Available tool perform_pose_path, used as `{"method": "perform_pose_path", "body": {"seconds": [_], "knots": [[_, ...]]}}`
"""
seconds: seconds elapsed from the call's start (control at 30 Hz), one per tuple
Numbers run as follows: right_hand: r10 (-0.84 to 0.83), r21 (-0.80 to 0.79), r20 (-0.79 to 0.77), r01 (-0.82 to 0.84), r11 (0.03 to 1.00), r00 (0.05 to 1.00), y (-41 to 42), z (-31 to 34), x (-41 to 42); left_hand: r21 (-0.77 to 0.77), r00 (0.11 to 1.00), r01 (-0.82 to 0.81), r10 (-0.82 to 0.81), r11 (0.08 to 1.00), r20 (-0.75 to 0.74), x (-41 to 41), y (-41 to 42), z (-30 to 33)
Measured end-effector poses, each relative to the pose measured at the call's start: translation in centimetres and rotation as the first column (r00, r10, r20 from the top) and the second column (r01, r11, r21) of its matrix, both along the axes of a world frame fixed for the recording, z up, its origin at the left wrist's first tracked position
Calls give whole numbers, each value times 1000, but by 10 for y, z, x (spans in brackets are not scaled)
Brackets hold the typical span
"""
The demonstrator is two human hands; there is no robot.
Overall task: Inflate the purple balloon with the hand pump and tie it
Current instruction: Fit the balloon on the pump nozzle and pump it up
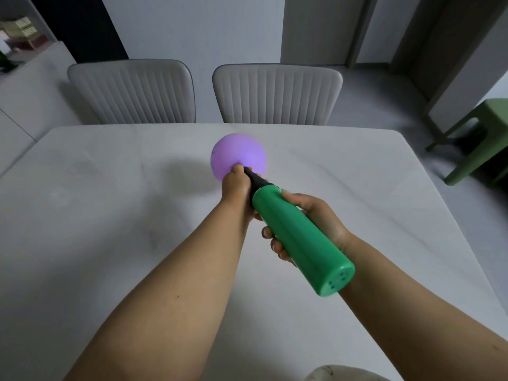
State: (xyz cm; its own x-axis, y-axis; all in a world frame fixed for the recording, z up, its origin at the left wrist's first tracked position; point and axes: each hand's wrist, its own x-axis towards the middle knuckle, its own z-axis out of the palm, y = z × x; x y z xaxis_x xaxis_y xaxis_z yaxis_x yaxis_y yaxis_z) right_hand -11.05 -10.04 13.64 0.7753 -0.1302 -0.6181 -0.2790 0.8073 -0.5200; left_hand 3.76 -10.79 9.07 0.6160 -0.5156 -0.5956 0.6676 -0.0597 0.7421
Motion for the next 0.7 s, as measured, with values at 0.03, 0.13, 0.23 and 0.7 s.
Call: {"method": "perform_pose_path", "body": {"seconds": [0.03,0.13,0.23,0.7], "knots": [[-9,14,5,9,1000,1000,0,-1,1,-5,1000,3,-3,1000,16,0,0,-1],[-12,60,15,11,998,1000,6,-3,-8,-31,1000,-24,24,999,-3,6,-1,-2],[17,102,35,-21,995,999,17,0,-26,-105,994,-48,37,993,-100,15,1,-3],[-35,40,-25,36,999,999,22,-1,-18,-66,994,-8,1,998,-108,-6,10,-12]]}}
